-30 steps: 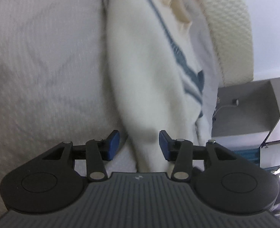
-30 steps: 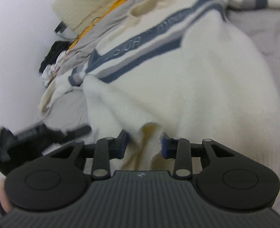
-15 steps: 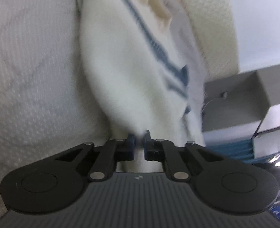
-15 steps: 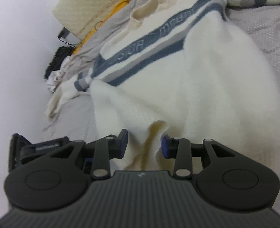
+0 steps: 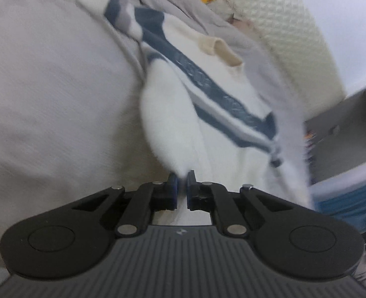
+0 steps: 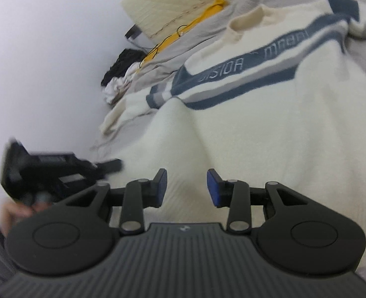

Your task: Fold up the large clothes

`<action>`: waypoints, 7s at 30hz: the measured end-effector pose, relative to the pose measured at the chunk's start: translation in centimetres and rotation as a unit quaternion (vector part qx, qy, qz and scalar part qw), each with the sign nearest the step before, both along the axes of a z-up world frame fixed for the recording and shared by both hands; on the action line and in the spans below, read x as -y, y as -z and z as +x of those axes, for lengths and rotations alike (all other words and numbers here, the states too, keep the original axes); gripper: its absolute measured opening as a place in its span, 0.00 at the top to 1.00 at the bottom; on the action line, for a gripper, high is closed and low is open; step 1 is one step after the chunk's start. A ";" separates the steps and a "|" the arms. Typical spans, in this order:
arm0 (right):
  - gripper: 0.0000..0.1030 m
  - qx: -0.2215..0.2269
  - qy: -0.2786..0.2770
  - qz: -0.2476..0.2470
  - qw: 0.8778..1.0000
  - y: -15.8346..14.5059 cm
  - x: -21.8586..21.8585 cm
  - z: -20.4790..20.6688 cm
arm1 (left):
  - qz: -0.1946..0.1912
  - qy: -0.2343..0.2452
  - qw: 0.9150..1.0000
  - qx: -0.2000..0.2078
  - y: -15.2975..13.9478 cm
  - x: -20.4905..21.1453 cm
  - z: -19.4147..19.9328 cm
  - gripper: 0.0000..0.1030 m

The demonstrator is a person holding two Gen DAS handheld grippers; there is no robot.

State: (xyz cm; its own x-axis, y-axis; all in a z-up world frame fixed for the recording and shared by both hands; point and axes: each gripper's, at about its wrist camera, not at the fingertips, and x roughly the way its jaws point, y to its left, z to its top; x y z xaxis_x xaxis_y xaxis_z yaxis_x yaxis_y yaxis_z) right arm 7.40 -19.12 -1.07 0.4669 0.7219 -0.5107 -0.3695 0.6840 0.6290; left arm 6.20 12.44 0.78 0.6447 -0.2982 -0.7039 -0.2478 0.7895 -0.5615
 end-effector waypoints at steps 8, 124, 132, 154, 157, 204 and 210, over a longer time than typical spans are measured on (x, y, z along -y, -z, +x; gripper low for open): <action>0.62 0.054 0.009 -0.044 0.998 -1.8 0.1 -1.1 | 0.140 0.021 0.984 -0.107 1.2 0.1 1.0 0.93; 0.88 -0.039 0.615 0.063 0.785 14.5 40.3 26.1 | 0.217 -0.003 0.973 0.082 8.7 11.3 13.4 0.46; 0.91 0.007 0.614 -0.058 0.787 9.9 43.8 29.3 | 0.228 -0.001 0.971 0.071 9.2 11.3 13.8 0.46; 0.90 0.217 0.458 -0.143 0.850 -8.2 29.7 28.7 | 0.189 -0.011 0.978 0.090 6.9 9.6 13.1 0.46; 0.90 0.257 0.421 -0.149 0.857 -11.8 25.7 27.7 | 0.178 -0.021 0.979 0.103 6.0 8.9 12.5 0.46; 0.36 0.138 -0.007 -0.157 0.978 5.4 -14.7 13.8 | 0.044 -0.123 0.982 0.135 6.0 -2.6 12.2 0.46; 0.34 0.120 -0.029 -0.141 0.982 4.8 -13.2 11.6 | 0.046 -0.096 0.985 0.139 5.8 -1.2 12.0 0.47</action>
